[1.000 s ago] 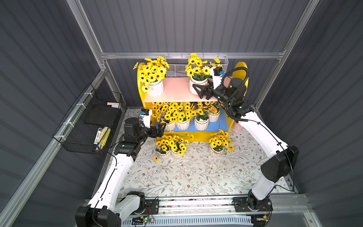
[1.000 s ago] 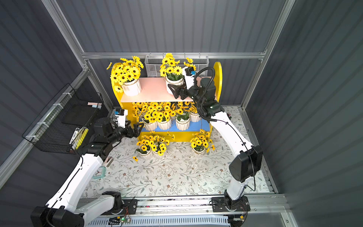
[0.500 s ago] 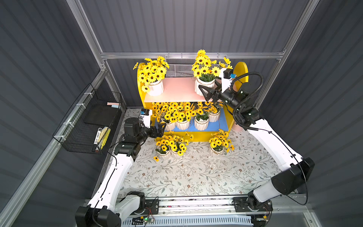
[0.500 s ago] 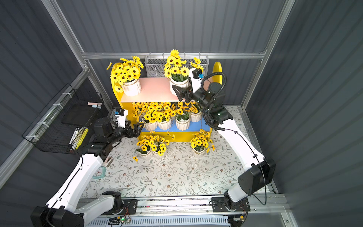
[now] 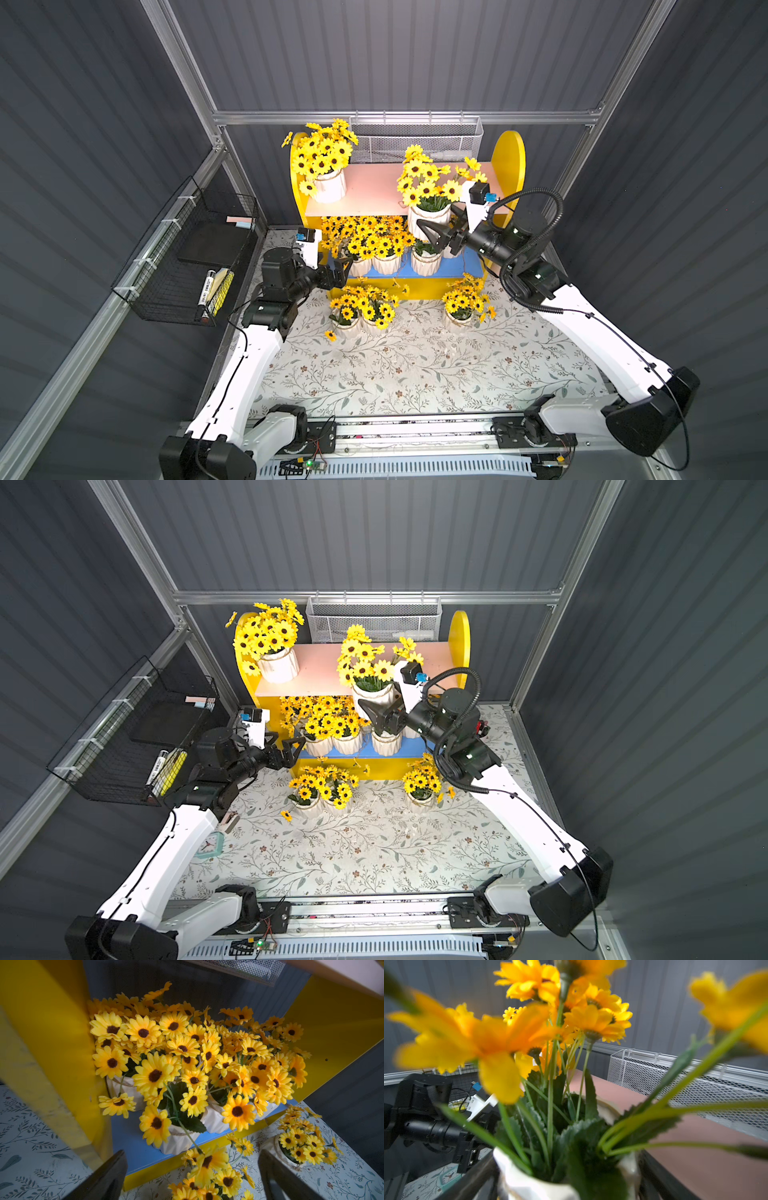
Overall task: Take the sunflower pots off the shelves
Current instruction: Place the sunflower pot at the center of the board.
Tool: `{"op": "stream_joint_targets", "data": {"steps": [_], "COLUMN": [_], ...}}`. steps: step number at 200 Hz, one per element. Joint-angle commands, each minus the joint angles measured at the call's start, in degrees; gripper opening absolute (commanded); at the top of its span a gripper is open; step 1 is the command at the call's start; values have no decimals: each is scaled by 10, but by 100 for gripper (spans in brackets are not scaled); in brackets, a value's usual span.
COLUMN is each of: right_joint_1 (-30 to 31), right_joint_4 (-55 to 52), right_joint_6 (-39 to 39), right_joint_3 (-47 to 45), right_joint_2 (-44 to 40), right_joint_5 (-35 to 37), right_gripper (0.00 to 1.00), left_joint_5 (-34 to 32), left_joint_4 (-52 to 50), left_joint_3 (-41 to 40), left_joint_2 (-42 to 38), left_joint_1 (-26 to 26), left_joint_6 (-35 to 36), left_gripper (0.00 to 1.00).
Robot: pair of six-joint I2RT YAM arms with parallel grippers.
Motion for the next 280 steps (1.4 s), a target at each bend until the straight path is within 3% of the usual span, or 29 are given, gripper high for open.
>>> {"op": "stream_joint_targets", "data": {"steps": [1,38,113,168,280], "right_joint_1": [15,54,137,214,308], "right_joint_4": [46,53,153,251,460], "right_joint_6": [-20,-19,-17,-24,25], "right_joint_3": [-22,-76,-208,-298,-363], "right_joint_2": [-34,-73,-75,-42,192], "right_joint_5": [11,13,14,24,70], "right_gripper": [0,0,0,0,0], "left_joint_5": [11,-26,-218,-228,-242], "left_joint_4": [13,-12,-96,-92,-87], "left_joint_3": [-3,-3,0,-2,-10], "left_joint_2": [3,-4,-21,-20,-39], "left_joint_1": [3,4,4,4,4], "left_joint_6": [-11,-13,-8,2,10], "left_gripper": [99,99,99,99,99]}}
